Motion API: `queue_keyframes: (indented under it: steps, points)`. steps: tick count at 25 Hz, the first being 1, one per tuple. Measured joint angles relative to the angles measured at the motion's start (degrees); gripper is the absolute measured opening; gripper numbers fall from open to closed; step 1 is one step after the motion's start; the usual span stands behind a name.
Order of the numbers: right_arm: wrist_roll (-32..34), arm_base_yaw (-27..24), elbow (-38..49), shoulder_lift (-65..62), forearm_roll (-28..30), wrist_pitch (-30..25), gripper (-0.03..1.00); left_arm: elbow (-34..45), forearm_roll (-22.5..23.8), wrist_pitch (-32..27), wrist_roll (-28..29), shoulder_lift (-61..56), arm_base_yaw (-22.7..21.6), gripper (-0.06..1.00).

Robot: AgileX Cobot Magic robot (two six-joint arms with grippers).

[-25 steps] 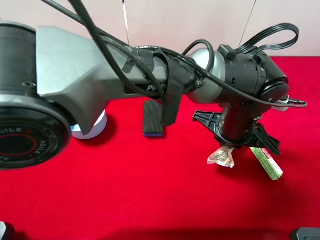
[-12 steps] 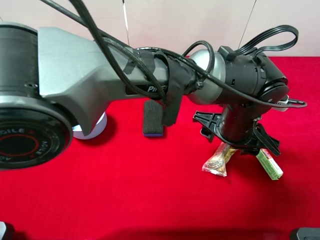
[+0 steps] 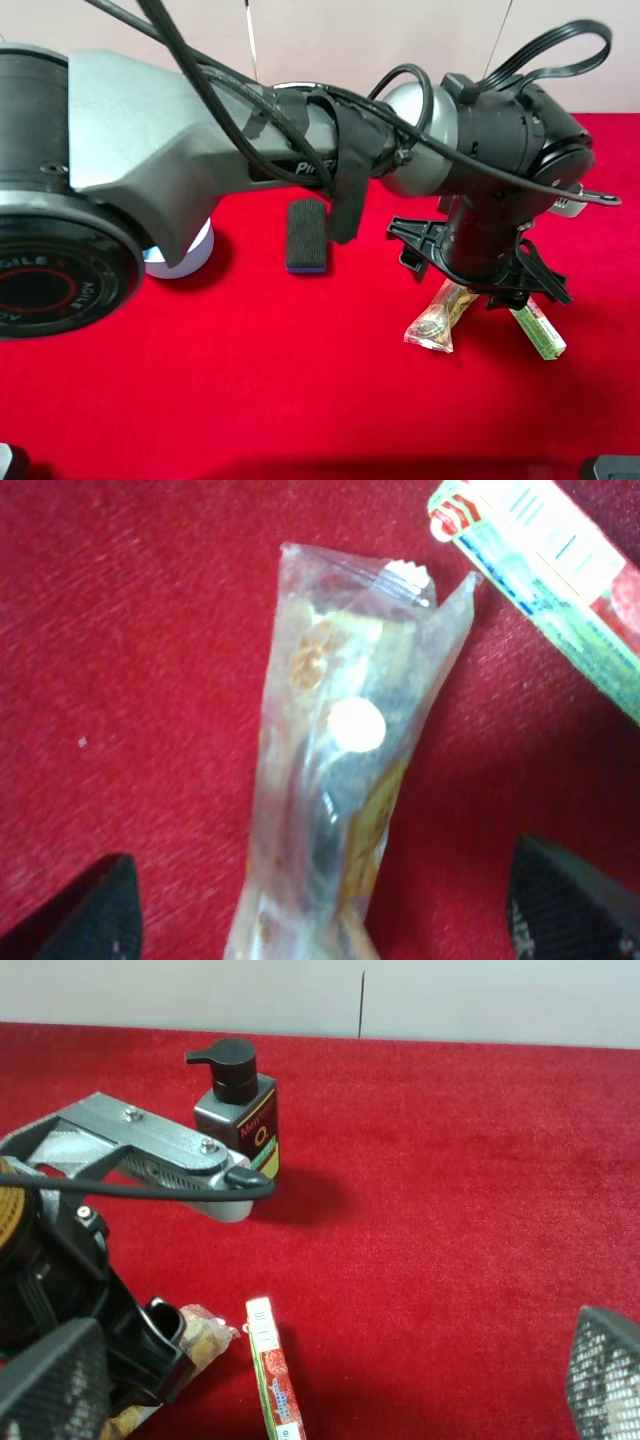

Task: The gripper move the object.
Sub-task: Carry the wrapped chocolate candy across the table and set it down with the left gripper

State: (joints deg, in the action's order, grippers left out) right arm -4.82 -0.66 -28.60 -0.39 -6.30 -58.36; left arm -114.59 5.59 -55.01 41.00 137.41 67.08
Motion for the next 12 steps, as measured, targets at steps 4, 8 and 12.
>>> queue_keyframes:
  steps: [4, 8, 12]
  points:
    - [0.0, 0.0, 0.0, 0.0, 0.0, 0.0, 0.69, -4.1, 0.0, -5.3, -2.6, 0.0, 0.0, 0.73]
    - [0.0, 0.0, 0.0, 0.0, 0.0, 0.0, 0.69, -7.9, 0.0, -10.1, -5.3, 0.0, 0.0, 0.73]
    - [0.0, 0.0, 0.0, 0.0, 0.0, 0.0, 0.69, -11.8, 0.1, -13.3, -7.8, 0.0, 0.0, 0.73]
